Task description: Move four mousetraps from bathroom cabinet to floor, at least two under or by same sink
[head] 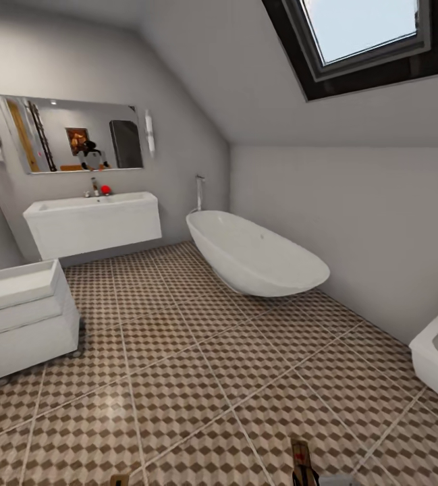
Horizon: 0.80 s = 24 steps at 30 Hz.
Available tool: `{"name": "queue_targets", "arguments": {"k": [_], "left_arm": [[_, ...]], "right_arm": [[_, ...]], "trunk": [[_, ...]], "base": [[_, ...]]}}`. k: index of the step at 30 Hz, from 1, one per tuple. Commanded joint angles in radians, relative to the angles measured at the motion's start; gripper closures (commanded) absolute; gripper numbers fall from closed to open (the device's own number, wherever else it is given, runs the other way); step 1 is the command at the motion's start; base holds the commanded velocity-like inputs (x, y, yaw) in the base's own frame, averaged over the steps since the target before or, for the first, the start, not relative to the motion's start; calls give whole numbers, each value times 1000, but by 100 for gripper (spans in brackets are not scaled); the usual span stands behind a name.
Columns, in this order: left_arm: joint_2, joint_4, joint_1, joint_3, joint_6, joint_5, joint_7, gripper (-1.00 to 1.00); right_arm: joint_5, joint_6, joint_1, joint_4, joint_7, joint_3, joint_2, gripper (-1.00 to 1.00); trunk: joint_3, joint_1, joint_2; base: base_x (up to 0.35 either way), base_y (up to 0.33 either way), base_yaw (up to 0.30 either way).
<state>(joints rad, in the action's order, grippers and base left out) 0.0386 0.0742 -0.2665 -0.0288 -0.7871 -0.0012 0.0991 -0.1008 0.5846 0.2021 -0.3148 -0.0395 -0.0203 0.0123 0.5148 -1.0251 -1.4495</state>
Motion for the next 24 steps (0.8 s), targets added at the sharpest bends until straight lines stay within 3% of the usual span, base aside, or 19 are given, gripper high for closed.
{"name": "queue_targets", "arguments": {"k": [1, 18, 24], "left_arm": [[0, 4, -2, -3, -5, -2, 7, 100], [0, 4, -2, -3, -5, -2, 7, 100], [0, 4, -2, -3, -5, -2, 7, 100]], "right_arm": [[-7, 3, 0, 0, 1, -3, 0, 100], [-7, 40, 0, 0, 1, -3, 1, 100], [-7, 40, 0, 0, 1, -3, 0, 100]], "trunk": [[1, 0, -1], [1, 0, -1], [1, 0, -1]], "base": [[25, 0, 203], [291, 0, 31], [339, 0, 190]]}}
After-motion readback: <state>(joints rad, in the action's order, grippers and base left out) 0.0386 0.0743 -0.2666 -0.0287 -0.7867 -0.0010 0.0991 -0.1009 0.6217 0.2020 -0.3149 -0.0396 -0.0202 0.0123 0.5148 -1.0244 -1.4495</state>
